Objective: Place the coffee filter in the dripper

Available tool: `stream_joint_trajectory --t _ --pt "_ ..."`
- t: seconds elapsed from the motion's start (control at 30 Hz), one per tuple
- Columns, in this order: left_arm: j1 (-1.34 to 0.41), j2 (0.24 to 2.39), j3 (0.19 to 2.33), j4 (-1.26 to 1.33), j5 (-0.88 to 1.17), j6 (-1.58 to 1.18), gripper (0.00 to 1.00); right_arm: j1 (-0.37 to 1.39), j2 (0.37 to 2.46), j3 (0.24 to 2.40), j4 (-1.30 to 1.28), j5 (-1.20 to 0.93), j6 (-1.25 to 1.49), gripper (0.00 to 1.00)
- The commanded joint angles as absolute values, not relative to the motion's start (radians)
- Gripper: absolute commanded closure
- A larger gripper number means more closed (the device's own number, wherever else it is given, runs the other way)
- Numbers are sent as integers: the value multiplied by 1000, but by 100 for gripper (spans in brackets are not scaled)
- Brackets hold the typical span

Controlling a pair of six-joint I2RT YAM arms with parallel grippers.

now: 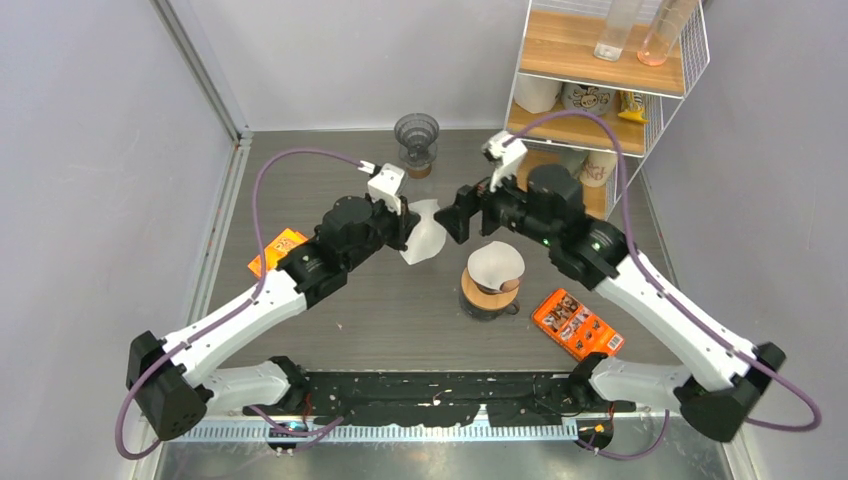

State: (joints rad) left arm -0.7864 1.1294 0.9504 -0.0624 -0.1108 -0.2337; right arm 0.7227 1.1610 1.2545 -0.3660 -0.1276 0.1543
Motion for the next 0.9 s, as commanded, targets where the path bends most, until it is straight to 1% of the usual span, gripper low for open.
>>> stream_joint_trajectory --t 0.0,0.13,0.23,0.47,0.87 --pt "-743 1164 1043 -69 -135 -265 100 715 993 1128 -191 98 236 4" --pt "-693 1226 1127 -95 -163 -268 100 702 868 998 -156 274 276 5" --pt "-643 1291 1226 -129 -168 -280 100 691 794 922 -165 344 291 5" --pt "-542 1468 1482 -184 -57 -243 100 648 733 843 -247 472 329 5" --pt "-455 1793 1908 -281 84 -181 100 597 705 784 -257 531 326 4"
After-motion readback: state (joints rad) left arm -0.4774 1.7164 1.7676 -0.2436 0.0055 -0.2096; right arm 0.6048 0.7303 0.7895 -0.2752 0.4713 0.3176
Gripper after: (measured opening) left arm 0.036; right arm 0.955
